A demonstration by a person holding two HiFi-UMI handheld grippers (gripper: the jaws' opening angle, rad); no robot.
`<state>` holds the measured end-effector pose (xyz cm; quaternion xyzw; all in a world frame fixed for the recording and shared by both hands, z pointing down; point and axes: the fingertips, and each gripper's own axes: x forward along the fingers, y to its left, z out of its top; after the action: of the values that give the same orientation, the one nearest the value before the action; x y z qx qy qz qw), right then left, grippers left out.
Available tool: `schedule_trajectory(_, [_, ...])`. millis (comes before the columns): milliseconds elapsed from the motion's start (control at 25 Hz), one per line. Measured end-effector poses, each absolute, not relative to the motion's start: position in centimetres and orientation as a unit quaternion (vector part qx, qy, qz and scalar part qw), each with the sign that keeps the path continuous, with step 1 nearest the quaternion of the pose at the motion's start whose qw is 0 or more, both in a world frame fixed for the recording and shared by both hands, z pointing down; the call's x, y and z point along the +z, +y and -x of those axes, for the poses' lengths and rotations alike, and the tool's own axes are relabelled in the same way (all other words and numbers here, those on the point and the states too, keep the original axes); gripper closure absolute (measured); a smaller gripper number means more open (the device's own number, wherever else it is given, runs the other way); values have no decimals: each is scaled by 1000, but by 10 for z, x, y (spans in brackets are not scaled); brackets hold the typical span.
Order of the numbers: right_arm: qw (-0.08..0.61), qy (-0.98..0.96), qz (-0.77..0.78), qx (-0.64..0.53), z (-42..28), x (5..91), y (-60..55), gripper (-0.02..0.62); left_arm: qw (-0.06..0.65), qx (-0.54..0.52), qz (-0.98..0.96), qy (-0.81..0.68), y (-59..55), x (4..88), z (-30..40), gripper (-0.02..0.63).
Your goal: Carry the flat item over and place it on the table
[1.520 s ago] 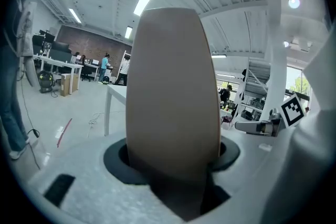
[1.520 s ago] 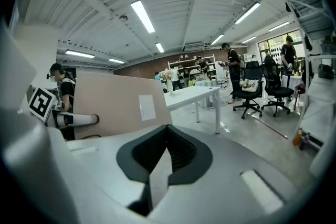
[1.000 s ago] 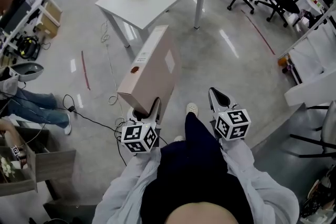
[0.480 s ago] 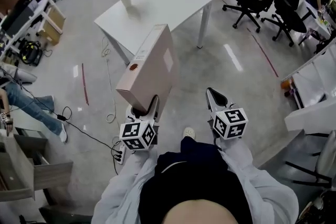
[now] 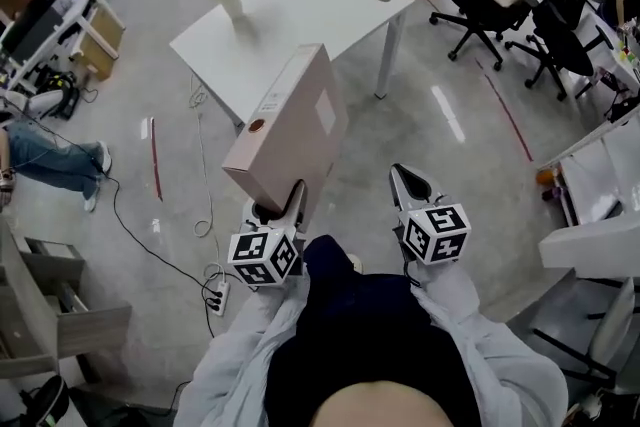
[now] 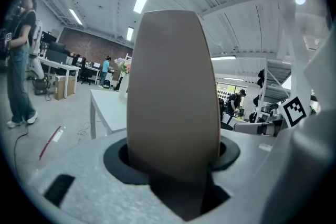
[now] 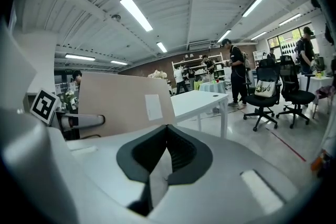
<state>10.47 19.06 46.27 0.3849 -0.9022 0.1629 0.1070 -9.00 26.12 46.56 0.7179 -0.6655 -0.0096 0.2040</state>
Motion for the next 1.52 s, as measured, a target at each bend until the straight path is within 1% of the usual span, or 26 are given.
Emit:
schedule_trajectory(160, [112,-900,-382,175,-105,471,175,583,219,6,-714,-665,246,476,86,337])
schedule_trajectory(400, [118,-897,-384,184,-112,482,116,583,237,3,-714,-659,180,487,78,337])
schedule_trajectory(680, [112,-894,-395,181,-95,471,0,583,229,-4,-727,-647,57,476,94,337])
schedule_trajectory(920, [97,-899,-393,167,-62,445,-113,583,223,-24,-738,-636,-57,454,122,337])
schedule_trajectory(1080, [96,-906,-380,160,-37,440,-178,583,218,-56,-736,-639,-117,445,145,337])
schedule_trajectory(1240, [99,-909,-382,133,-18,436,-229,583,229,-116,-735,-628,-162,439,166,336])
schedule_trajectory(1400, [108,-909,-377,141,-7,443,-253,583,273,-173,-726,-606,-181,441,172,336])
schedule_trajectory(1520, [114,-910,-371,146,-1,450,-270,583,316,-237,-709,-585,-198,448,177,336])
